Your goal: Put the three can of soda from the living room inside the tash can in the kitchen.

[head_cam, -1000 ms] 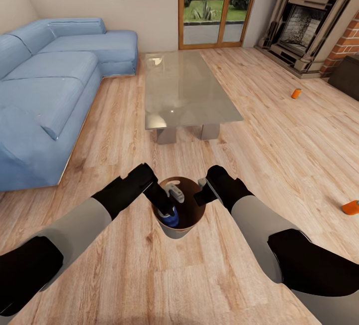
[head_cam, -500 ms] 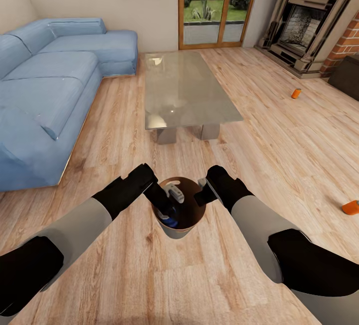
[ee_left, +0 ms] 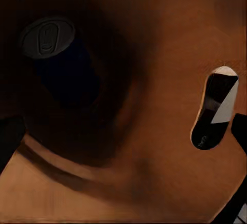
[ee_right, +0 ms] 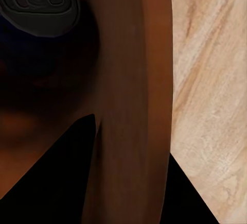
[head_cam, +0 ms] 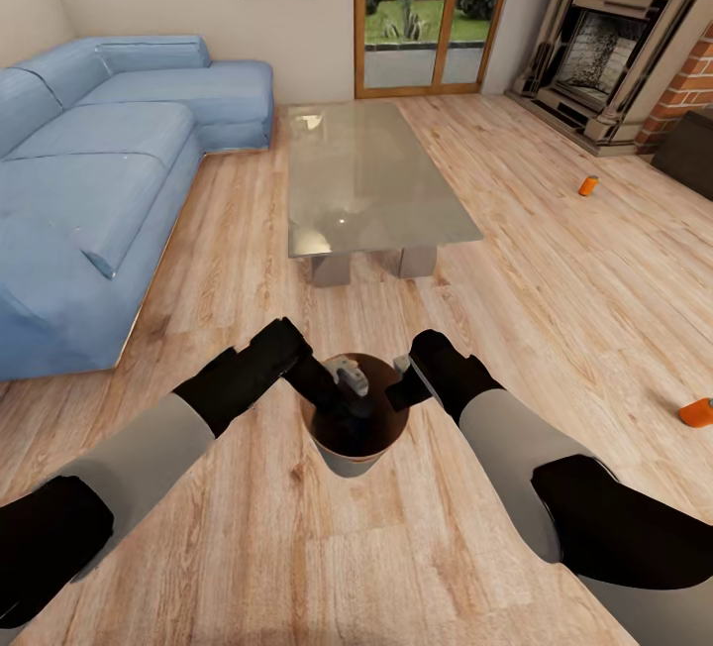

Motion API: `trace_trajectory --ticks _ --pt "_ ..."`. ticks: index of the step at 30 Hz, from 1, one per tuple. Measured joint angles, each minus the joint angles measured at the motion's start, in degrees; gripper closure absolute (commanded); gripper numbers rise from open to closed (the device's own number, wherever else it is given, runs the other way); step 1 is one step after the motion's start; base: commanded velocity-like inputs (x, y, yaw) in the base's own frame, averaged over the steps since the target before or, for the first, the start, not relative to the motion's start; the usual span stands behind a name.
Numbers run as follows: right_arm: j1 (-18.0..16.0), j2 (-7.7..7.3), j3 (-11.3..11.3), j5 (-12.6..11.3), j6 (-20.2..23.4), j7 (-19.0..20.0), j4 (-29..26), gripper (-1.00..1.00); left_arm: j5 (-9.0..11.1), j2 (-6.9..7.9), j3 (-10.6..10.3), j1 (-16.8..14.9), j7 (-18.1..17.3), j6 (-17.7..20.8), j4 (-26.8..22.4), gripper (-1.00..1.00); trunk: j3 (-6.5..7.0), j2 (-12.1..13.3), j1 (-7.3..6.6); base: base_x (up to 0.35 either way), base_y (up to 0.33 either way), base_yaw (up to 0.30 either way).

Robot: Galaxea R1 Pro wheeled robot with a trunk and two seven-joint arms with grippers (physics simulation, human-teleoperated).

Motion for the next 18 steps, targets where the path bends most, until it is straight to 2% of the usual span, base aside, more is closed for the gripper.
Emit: trace_trajectory --ticks 1,2,3,4,7,8,9,10,11,12,13,15,16,17,18 --pt "0.0 0.0 0.0 0.1 0.0 0.0 0.0 1.0 0.1 0.68 0.0 0.3 -0.1 0.1 -1.4 -1.0 0.0 0.0 0.0 0.0 0.0 0.0" --pt "0.0 0.0 -0.1 0.3 0.0 0.0 0.0 1.0 0.3 2.42 0.3 0.9 -0.5 0.1 -4.5 -1.0 0.0 0.0 0.0 0.0 0.0 0.0" --pt "0.0 0.0 -0.2 0.4 0.0 0.0 0.0 1.0 0.5 3.47 0.7 1.1 -0.7 0.2 -6.2 -1.0 0.0 0.0 0.0 0.0 0.0 0.0" --pt "0.0 0.0 -0.3 0.4 0.0 -0.1 0.1 1.0 0.9 5.64 2.2 1.6 -1.5 0.1 -9.6 -1.0 0.0 0.0 0.0 0.0 0.0 0.0" --pt "0.0 0.0 -0.4 0.2 0.0 -0.1 0.1 1.0 2.1 9.29 6.2 2.9 -3.0 0.1 -14.2 -1.0 0.0 0.0 0.0 0.0 0.0 0.0" --pt "0.0 0.0 -0.5 0.2 0.0 -0.1 0.1 1.0 2.6 11.5 9.9 4.0 -4.2 0.0 -16.9 -1.0 0.0 0.0 0.0 0.0 0.0 0.0" --pt "0.0 0.0 -0.5 0.2 0.0 -0.1 0.1 1.0 2.9 12.66 12.0 4.6 -4.8 0.1 -18.2 -1.0 0.0 0.0 0.0 0.0 0.0 0.0" --pt "0.1 -0.09 -0.6 0.1 0.0 -0.1 0.2 1.0 3.2 14.32 16.0 6.2 -5.5 0.1 -20.8 -1.0 0.0 0.0 0.0 0.0 0.0 0.0" --pt "0.1 -0.26 -0.6 0.0 0.0 -0.1 0.2 1.0 3.4 15.06 18.0 7.3 -5.8 0.1 -22.0 -1.0 0.0 0.0 0.0 0.0 0.0 0.0" --pt "0.1 -0.63 -0.7 -0.2 0.0 -0.1 0.2 1.0 3.3 15.94 21.8 9.6 -6.1 0.1 -23.8 -1.0 0.0 0.0 0.0 0.0 0.0 0.0" --pt "0.1 -0.87 -0.7 0.1 0.0 -0.1 0.2 1.0 3.4 16.31 24.0 11.0 -6.1 0.1 -24.6 -1.0 0.0 0.0 0.0 0.0 0.0 0.0" --pt "0.2 -2.24 -0.8 -0.4 0.1 -0.1 0.2 1.0 2.8 16.92 33.6 15.5 -4.1 -1.9 -26.0 -1.0 0.0 0.0 0.0 0.0 0.0 0.0" --pt "0.4 -2.79 -0.8 0.3 0.0 -0.1 0.2 1.0 2.8 16.94 36.2 16.5 -2.9 -2.8 -26.2 -1.0 0.0 0.0 0.0 0.0 0.0 0.0" --pt "0.8 -3.85 -0.8 -0.2 0.1 0.0 0.3 1.0 2.6 16.96 40.1 18.3 0.2 -4.7 -26.5 -1.0 -0.01 0.0 0.0 0.0 0.0 0.0" --pt "1.1 -4.42 -0.7 0.7 0.0 0.0 0.3 1.0 2.7 16.92 41.7 19.5 1.9 -5.7 -26.6 -1.0 -0.01 0.0 0.0 0.0 0.0 0.0"
